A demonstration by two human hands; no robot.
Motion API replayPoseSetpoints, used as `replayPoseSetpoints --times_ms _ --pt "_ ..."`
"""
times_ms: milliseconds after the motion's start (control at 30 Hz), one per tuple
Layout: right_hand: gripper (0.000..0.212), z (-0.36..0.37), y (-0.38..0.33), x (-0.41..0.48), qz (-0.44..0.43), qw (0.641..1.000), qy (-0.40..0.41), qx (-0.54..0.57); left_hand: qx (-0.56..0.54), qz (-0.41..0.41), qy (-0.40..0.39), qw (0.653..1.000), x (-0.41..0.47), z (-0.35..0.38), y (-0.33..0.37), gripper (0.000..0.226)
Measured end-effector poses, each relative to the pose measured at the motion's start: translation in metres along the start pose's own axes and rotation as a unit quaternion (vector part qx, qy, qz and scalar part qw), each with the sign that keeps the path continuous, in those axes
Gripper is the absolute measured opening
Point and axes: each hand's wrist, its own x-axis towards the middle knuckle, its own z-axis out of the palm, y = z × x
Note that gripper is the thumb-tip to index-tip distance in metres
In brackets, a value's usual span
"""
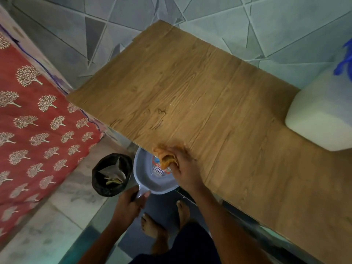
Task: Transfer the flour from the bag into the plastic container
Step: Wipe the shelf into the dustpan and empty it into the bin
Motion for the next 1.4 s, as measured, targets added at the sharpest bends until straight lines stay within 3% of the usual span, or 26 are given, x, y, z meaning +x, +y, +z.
replayPoseSetpoints --times_ms 100,200,300,367,533,700,800,867,967,1033,1133,1267,1400 --pt "0.033 -0.028 -0.003 -0.001 0.064 0.988 0.006 0.139 0.008 0.004 -0.004 1.000 -0.001 0.004 0.003 0.040" --pt "0.033 -0.075 0.013 0.017 0.138 0.964 0.115 0.196 0.016 0.009 0.004 1.000 -0.006 0.013 0.009 0.038" --pt "0.041 -0.127 0.050 0.040 0.142 0.958 0.221 0.118 0.024 0.002 0.017 1.000 -0.009 0.021 0.011 0.034" --pt "0.043 -0.147 0.086 0.054 0.138 0.960 0.242 0.016 0.038 -0.005 0.023 0.999 -0.010 0.026 0.010 0.032" --pt "0.046 -0.089 0.076 0.040 0.118 0.979 0.150 -0.066 0.035 -0.012 0.050 0.998 -0.015 0.033 0.008 0.034" --pt "0.041 -0.003 0.011 -0.009 -0.066 0.997 -0.003 0.034 0.031 -0.034 0.070 0.996 -0.019 0.040 0.011 0.038" --pt "0.039 0.003 -0.001 -0.013 -0.062 0.990 -0.068 0.103 0.032 -0.037 0.082 0.995 -0.019 0.043 0.012 0.037" --pt "0.033 -0.016 -0.003 0.000 0.013 0.981 -0.053 0.184 0.041 -0.035 0.086 0.995 -0.021 0.047 0.017 0.040" --pt "0.030 -0.067 0.008 0.037 0.100 0.952 0.077 0.280 0.033 -0.035 0.101 0.994 -0.020 0.049 0.020 0.041" --pt "0.036 -0.112 0.035 0.072 0.121 0.948 0.167 0.244 0.026 -0.038 0.098 0.994 -0.017 0.047 0.018 0.033" --pt "0.041 -0.169 0.100 0.130 0.118 0.961 0.237 0.083 0.033 -0.054 0.111 0.992 -0.010 0.046 0.009 0.035" --pt "0.045 -0.194 0.179 0.198 0.145 0.965 0.161 -0.145 0.023 -0.048 0.124 0.991 0.000 0.047 0.005 0.036" --pt "0.064 -0.141 0.166 0.214 0.102 0.962 0.093 -0.235 0.013 -0.037 0.130 0.991 0.006 0.047 0.011 0.034"
